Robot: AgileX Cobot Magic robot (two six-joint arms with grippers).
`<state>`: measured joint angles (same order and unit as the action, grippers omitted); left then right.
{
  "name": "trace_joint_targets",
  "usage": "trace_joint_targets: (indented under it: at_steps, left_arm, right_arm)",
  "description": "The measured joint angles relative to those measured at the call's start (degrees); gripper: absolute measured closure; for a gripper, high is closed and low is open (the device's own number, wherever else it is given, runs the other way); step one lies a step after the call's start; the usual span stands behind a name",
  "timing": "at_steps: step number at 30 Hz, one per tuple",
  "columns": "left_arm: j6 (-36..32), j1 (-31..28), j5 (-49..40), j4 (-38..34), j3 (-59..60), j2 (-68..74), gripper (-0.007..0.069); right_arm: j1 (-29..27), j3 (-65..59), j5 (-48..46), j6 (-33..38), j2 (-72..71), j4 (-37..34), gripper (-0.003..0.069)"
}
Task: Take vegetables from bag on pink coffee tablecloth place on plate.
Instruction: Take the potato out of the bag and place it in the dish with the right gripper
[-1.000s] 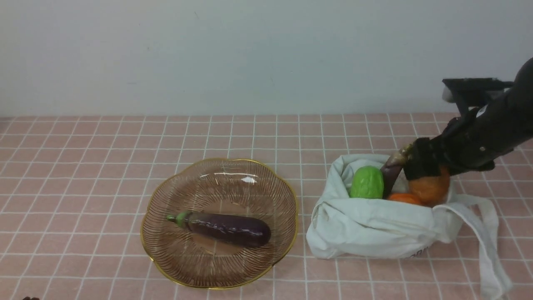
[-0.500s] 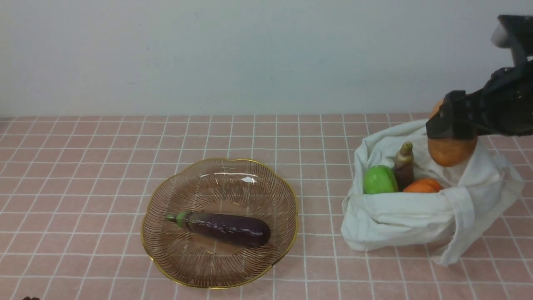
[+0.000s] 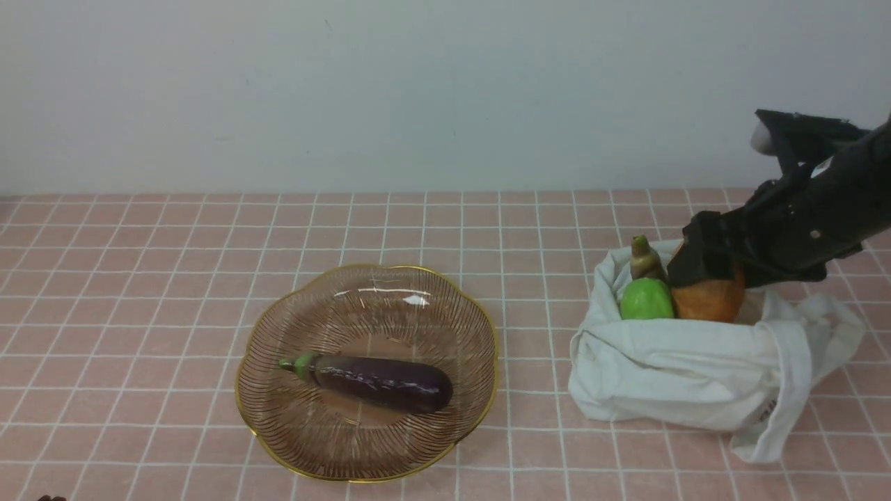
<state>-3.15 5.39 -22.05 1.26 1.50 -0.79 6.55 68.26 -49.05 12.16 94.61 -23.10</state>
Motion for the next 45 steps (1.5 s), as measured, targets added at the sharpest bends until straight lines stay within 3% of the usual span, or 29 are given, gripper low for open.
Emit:
trace_joint_targets:
  at_steps: [19,32,45]
  left_arm:
    - [0.0,0.0,0.0,0.0,0.0,0.0,0.0629]
    - [0.0,0.0,0.0,0.0,0.0,0.0,0.0629]
    - [0.0,0.0,0.0,0.0,0.0,0.0,0.0629]
  right_arm:
    - [0.0,0.0,0.0,0.6,-0.8,1.3,0.0111]
    - [0.0,0.0,0.3,3.4,-3.1,-0.4,0.0032]
    - [0.0,0.0,0.9,4.2,-0.1,1.6,0.0058]
